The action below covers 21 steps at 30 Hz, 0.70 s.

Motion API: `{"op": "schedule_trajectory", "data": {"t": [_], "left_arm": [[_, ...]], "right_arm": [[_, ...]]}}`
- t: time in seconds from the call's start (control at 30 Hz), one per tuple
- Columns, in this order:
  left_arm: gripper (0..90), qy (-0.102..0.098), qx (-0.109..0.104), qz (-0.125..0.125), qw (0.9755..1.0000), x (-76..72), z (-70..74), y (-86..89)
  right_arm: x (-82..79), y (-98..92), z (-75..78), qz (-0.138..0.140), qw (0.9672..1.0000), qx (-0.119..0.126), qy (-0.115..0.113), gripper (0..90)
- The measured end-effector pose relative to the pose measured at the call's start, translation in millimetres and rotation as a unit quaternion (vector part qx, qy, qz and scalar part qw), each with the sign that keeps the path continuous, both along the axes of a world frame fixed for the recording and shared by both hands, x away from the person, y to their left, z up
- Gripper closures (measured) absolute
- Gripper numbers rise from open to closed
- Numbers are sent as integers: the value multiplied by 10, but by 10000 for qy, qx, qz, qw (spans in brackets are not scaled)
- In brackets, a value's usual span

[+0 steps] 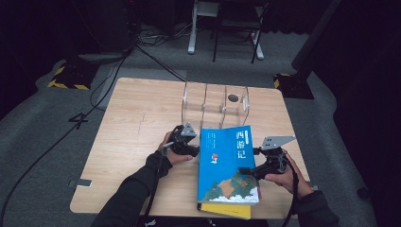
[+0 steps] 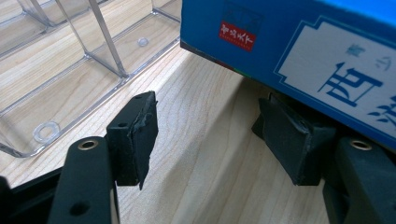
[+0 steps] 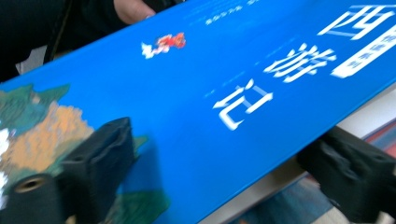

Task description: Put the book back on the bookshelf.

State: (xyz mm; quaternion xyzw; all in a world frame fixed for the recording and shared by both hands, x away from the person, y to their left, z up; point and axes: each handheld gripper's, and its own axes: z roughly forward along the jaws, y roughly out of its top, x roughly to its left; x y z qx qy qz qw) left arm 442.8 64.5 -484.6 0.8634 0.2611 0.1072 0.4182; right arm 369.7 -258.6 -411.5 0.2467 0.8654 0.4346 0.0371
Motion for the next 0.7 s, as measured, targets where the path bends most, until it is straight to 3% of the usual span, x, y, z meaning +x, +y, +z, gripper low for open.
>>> {"op": "schedule_trajectory", "data": {"t": [0.07, 0.1, 0.2, 0.27, 0.43, 0.5, 0.57, 0.7], "left_arm": [[410, -9, -30, 1, 10000, -1, 10, 3], [410, 1, -7, -4, 10000, 2, 17, -1], [475, -63, 108, -108, 9999, 15, 44, -16], [525, -10, 65, -117, 9999, 26, 49, -12], [666, 14, -73, -185, 9998, 41, 38, -12], [679, 36, -106, -233, 9997, 53, 34, -16], [760, 45, -233, -306, 9992, 63, 26, -5], [773, 36, -269, -367, 9990, 74, 36, 4]], "right_arm": [[47, 15, -21, -21, 9999, 149, 12, 370], [47, 15, -21, -21, 9999, 149, 12, 370], [102, 73, -37, 130, 9994, 305, 91, 485], [127, 101, -33, 205, 9991, 355, 69, 532], [134, 126, -2, 326, 9987, 369, -138, 590], [131, 132, -2, 324, 9986, 383, -171, 597], [130, 159, -5, 331, 9982, 419, -261, 612], [126, 175, 13, 392, 9978, 386, -380, 617]]}}
